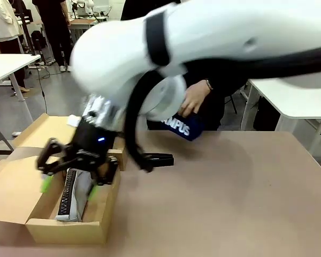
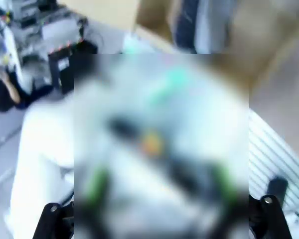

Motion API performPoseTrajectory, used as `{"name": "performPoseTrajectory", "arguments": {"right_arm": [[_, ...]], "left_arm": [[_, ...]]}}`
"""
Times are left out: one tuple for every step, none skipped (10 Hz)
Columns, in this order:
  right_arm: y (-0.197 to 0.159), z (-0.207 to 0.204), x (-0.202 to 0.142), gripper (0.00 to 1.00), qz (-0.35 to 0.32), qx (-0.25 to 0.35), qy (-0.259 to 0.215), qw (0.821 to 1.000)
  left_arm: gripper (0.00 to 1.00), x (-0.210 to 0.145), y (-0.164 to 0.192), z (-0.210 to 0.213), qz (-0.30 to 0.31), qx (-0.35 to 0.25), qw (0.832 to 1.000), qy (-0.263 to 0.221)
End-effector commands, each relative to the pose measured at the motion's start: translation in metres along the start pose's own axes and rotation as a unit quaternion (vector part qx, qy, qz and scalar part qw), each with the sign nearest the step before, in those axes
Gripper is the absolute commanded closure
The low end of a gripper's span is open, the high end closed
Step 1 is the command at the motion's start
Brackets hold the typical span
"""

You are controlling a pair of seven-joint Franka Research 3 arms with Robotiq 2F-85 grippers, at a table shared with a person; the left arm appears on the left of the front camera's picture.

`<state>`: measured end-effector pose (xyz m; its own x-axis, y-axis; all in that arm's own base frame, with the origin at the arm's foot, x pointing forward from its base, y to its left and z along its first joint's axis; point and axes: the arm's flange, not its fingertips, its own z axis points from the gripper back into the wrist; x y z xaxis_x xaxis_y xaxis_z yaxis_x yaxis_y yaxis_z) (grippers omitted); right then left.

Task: Place items inside the box.
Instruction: Pick up a Pencil pouch or Stapler and place it inside the Mailer Box closest to the robot.

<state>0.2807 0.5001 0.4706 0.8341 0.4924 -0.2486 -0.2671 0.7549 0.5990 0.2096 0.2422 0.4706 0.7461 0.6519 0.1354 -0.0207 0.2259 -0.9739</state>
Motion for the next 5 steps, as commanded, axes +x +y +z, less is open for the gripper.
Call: {"name": "performPoseTrajectory", "arguments": {"right_arm": [[-0.074,0.044,-0.063,0.0,0.035,-0.017,0.085,0.996],[-0.098,0.052,-0.084,0.0,0.056,-0.003,0.102,0.993],[-0.122,0.052,-0.104,0.0,0.073,-0.009,0.127,0.989],[-0.129,0.049,-0.115,0.0,0.055,0.024,0.08,0.995],[-0.097,0.056,-0.085,0.0,0.048,0.005,0.116,0.992]], "left_arm": [[0.0,0.001,-0.001,0.0,-0.009,-0.012,1.0,-0.002],[0.0,0.001,-0.001,0.0,-0.009,-0.012,1.0,-0.002],[0.0,0.001,-0.001,0.0,-0.009,-0.012,1.0,-0.002],[0.0,0.001,-0.001,0.0,-0.009,-0.012,1.0,-0.002],[0.0,0.001,-0.001,0.0,-0.009,-0.012,1.0,-0.002]]}}
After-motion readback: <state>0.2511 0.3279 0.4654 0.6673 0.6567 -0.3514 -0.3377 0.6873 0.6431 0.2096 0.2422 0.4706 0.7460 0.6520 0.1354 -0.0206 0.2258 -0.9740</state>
